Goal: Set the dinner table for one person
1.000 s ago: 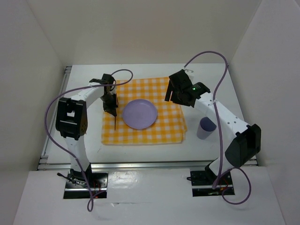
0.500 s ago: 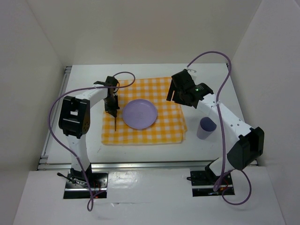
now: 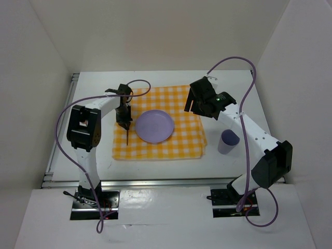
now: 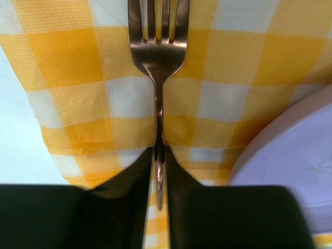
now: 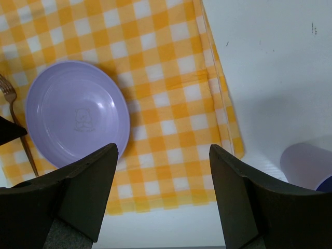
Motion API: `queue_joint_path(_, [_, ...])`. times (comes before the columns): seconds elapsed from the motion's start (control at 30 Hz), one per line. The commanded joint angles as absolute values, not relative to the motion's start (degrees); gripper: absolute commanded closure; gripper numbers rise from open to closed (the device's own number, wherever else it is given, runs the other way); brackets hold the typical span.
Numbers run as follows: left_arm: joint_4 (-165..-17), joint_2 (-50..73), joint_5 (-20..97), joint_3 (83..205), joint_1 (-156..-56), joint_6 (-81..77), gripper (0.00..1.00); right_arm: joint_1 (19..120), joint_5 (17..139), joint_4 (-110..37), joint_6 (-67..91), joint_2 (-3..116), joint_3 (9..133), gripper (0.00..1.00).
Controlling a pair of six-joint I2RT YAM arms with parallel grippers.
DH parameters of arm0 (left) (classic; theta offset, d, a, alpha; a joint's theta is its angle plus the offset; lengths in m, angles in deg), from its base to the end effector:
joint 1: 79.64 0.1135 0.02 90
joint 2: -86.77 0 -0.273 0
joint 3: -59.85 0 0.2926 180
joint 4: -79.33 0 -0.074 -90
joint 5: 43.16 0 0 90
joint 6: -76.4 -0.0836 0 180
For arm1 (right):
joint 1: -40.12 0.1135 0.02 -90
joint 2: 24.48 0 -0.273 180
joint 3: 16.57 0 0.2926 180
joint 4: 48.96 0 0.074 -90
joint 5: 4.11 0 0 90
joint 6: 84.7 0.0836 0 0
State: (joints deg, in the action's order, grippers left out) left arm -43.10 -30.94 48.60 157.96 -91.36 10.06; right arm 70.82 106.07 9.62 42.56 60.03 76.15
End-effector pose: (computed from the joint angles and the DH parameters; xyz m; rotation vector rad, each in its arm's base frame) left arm 0.4486 -0.0904 0.1034 -0.3086 2.9021 -0.0570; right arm 0.3421 0.1696 0.3096 0.2882 2.3651 0.1280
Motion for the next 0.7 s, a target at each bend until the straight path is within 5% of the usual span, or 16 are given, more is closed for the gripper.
queue_joint_path(0.0, [-40.6,-30.9,48.8,159.3,-91.5,9.4,0.70,70.5,107.6,8.2,43.2,57.2,75.8,0.21])
queue_joint_path(0.07, [-40.0,-30.9,48.3,159.9,-91.5,8.8,0.54,70.5,107.6,8.2,43.2,57.2,75.8,0.21])
queue_joint_path(0.17, [-38.8,-30.4,48.2,160.6,-91.5,8.8,0.44,70.5,107.6,8.2,43.2,57.2,75.8,0.21])
queue_joint_path(0.43, [-38.9,-23.5,52.4,163.7,-91.0,8.3,0.42,70.5,107.1,8.2,42.7,57.7,76.3,0.21])
queue_joint_path(0.67, [-41.1,-20.0,54.7,162.6,-74.5,14.5,0.45,70.0,106.5,7.7,42.7,57.7,75.7,0.21])
